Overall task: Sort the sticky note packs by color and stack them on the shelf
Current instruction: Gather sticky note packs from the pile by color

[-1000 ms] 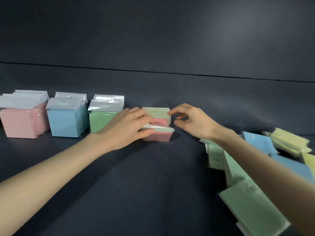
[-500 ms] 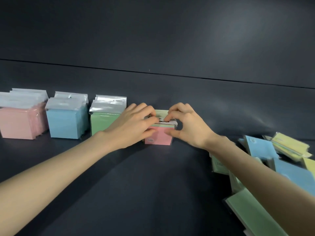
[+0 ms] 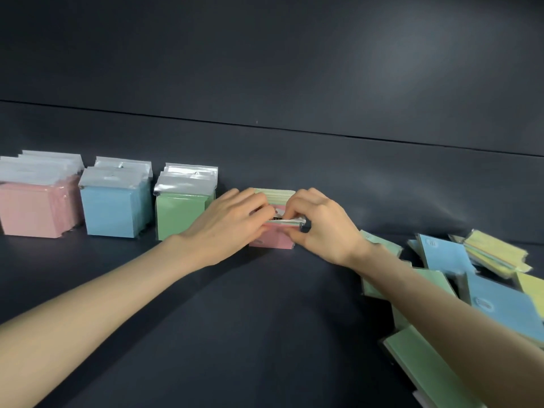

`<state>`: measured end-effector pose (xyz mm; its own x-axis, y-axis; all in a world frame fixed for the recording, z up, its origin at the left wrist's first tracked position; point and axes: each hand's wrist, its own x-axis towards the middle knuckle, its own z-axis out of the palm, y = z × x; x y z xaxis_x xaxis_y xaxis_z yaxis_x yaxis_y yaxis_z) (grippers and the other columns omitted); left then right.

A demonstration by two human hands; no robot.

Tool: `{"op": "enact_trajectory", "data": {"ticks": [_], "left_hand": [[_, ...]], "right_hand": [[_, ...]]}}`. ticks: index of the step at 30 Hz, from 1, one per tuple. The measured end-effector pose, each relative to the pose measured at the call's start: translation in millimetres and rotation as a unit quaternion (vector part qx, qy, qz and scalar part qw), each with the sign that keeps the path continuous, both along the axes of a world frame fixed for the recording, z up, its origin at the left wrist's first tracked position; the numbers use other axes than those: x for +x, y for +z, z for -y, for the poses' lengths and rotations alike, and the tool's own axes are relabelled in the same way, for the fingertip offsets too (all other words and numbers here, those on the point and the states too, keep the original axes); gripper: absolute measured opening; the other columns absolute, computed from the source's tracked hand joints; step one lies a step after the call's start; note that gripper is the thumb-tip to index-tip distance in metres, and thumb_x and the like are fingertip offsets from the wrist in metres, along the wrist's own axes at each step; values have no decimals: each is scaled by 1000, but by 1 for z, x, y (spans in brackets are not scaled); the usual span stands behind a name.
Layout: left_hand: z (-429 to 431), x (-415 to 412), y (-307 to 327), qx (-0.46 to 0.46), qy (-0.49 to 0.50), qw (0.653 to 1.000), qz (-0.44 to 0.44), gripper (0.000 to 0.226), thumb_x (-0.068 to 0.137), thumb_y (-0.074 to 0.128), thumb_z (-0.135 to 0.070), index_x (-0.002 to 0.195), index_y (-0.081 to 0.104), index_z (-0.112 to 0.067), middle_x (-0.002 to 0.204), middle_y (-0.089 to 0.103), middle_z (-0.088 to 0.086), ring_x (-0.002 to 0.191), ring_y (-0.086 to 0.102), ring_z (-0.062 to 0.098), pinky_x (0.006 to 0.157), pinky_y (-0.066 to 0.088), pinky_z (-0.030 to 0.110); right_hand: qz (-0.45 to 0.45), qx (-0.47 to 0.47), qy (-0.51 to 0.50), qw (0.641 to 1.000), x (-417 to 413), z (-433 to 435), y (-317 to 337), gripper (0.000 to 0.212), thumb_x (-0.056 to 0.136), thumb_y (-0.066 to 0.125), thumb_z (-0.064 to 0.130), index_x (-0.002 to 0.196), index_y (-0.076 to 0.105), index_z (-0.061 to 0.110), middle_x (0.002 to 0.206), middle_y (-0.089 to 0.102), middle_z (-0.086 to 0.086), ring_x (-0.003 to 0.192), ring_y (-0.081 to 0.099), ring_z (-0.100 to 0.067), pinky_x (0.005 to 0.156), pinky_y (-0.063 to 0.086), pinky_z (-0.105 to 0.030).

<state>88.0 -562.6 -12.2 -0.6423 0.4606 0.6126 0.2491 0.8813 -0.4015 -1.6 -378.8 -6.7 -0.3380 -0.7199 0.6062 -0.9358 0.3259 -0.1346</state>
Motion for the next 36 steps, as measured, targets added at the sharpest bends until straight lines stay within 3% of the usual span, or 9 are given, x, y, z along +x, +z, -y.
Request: {"op": "enact_trajectory", "data": {"ticks": [5, 7, 11, 15, 19, 23, 27, 31, 36], "left_hand": [[2, -1, 1, 37, 22, 998, 41, 28, 71, 78, -16, 93, 63, -7, 89, 56, 8, 74, 54, 27, 60, 41, 31], [1, 0, 1, 39, 30, 997, 52, 30, 66, 81, -12, 90, 63, -7, 88, 57, 7, 72, 54, 26, 57, 40, 30], [-2, 0, 2, 71, 23, 993, 93, 29, 73, 74, -14, 97, 59, -11, 91, 59, 3, 75, 56, 25, 62, 44, 29], [-2, 2, 9, 232, 61, 943, 229, 19, 93, 54, -22, 112, 51, -21, 91, 61, -3, 76, 49, 20, 67, 38, 33], [5, 2, 16, 272, 58, 935, 220, 25, 93, 57, -29, 117, 53, -23, 95, 56, -11, 79, 53, 17, 77, 46, 37], [6, 2, 21, 149, 155, 959, 182, 38, 91, 53, -45, 117, 46, -18, 104, 56, -4, 85, 58, 25, 74, 46, 36], [10, -2, 19, 93, 125, 979, 130, 48, 85, 60, -45, 121, 51, -15, 114, 48, 2, 101, 50, 23, 82, 44, 38], [11, -10, 23, 86, 124, 959, 241, 69, 88, 54, -49, 147, 26, -24, 153, 22, -7, 137, 23, 14, 108, 24, 33], [9, -19, 26, 63, 140, 938, 311, 71, 94, 45, -45, 152, 8, -25, 160, 2, -6, 146, 7, 11, 116, 7, 29]], "right_hand": [[10, 5, -25, 1000, -4, 0, 2, 20, 79, 72, 17, 97, 68, 10, 100, 61, -1, 88, 50, -18, 75, 48, -36], [-29, 12, -24, 999, -4, 1, 0, 18, 76, 73, 16, 92, 71, 9, 96, 61, -4, 85, 53, -25, 74, 48, -37], [-10, 22, -15, 1000, -2, 1, -1, 11, 76, 70, 15, 88, 70, 13, 91, 63, 0, 81, 53, -22, 73, 49, -38], [112, 53, -18, 992, -3, -2, 0, 15, 86, 62, 23, 101, 61, 20, 90, 69, 2, 81, 61, -22, 79, 50, -42], [132, 23, -26, 991, -4, 0, 5, 15, 85, 64, 23, 97, 56, 16, 93, 59, 3, 77, 57, -22, 78, 50, -44], [116, 28, -58, 991, -5, 5, 6, 17, 86, 64, 24, 101, 61, 17, 103, 39, 6, 75, 49, -16, 81, 49, -41], [103, 21, -73, 992, -7, 8, 3, 33, 87, 63, 25, 118, 54, 17, 112, 38, 4, 94, 45, -14, 82, 49, -44], [143, 51, -70, 986, -10, 4, -2, 61, 82, 66, 34, 136, 39, 20, 126, 37, 3, 119, 40, -18, 96, 44, -42], [222, 130, -87, 962, -18, 0, -2, 97, 73, 75, 33, 149, 16, 25, 140, 30, 3, 129, 32, -18, 104, 35, -29]]}}
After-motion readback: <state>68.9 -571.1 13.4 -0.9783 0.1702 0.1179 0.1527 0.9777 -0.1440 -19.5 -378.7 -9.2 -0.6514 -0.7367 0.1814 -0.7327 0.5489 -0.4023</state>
